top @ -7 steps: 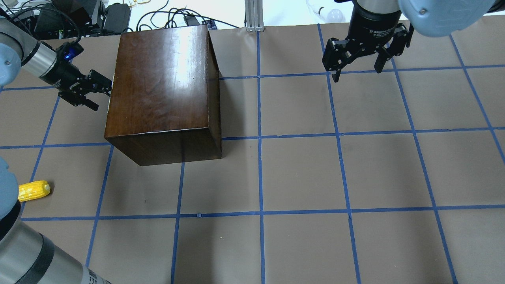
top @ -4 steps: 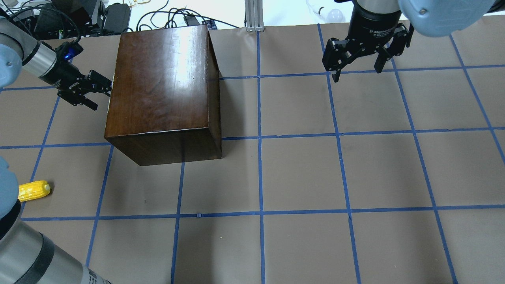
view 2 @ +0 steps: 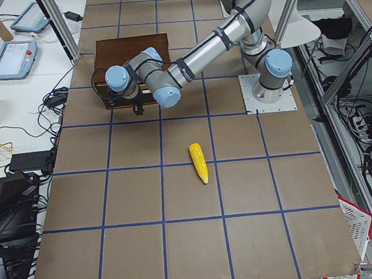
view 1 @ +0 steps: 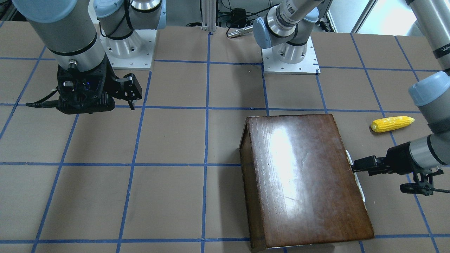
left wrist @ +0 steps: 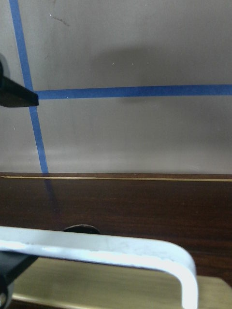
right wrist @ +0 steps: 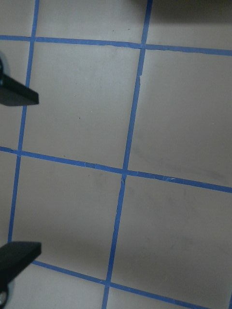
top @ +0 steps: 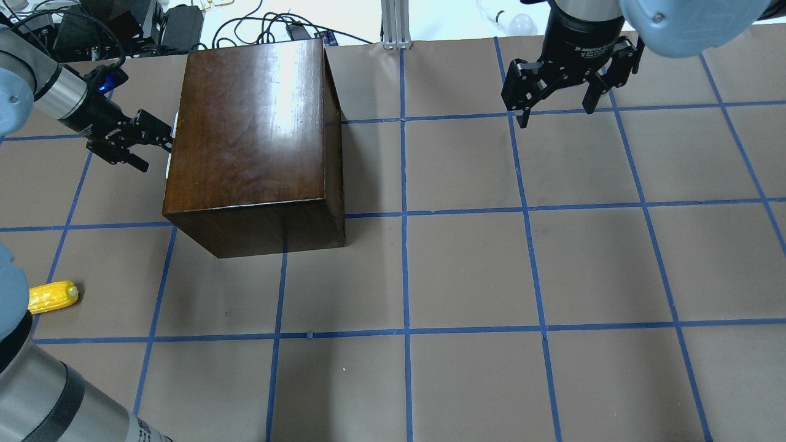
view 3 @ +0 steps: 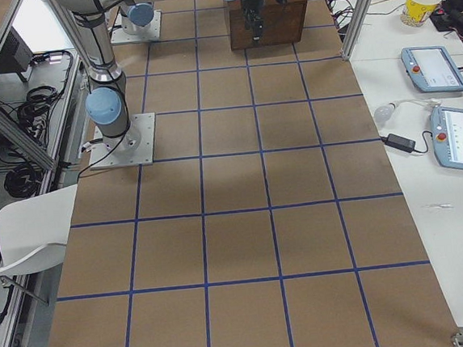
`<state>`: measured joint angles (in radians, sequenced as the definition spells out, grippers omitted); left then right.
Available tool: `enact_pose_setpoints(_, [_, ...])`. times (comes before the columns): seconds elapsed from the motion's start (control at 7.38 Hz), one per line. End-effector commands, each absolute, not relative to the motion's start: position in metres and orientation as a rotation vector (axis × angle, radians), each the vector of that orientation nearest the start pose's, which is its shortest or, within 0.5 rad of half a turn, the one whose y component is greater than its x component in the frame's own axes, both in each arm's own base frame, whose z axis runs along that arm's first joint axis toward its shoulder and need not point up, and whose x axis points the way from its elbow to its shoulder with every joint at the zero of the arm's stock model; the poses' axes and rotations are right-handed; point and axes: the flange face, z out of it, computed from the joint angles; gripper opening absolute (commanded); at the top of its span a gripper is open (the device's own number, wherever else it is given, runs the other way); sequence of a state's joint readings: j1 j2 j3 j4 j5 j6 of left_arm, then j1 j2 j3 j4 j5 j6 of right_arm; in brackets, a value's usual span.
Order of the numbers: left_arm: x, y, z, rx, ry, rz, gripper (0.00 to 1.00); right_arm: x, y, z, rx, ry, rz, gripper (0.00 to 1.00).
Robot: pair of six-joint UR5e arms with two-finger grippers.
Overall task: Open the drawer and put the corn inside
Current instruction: 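Close the left gripper on the white drawer handle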
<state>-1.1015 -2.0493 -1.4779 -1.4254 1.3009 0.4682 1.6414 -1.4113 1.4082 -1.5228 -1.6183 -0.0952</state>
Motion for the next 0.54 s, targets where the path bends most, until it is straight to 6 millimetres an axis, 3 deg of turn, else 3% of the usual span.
enact_pose_setpoints(0.0, [0.1475, -0.638, 0.2773, -0.046, 3.451, 0.152, 1.0, 0.1674, -0.5444, 0.4795, -0.268, 3.176, 0.072, 1.0])
enact_pose_setpoints(0.41, [0.1491, -0.6405, 0.2817, -0.04, 3.443, 0.133, 1.0, 0.1674, -0.5444, 0.4795, -0.265, 3.177, 0.072, 1.0])
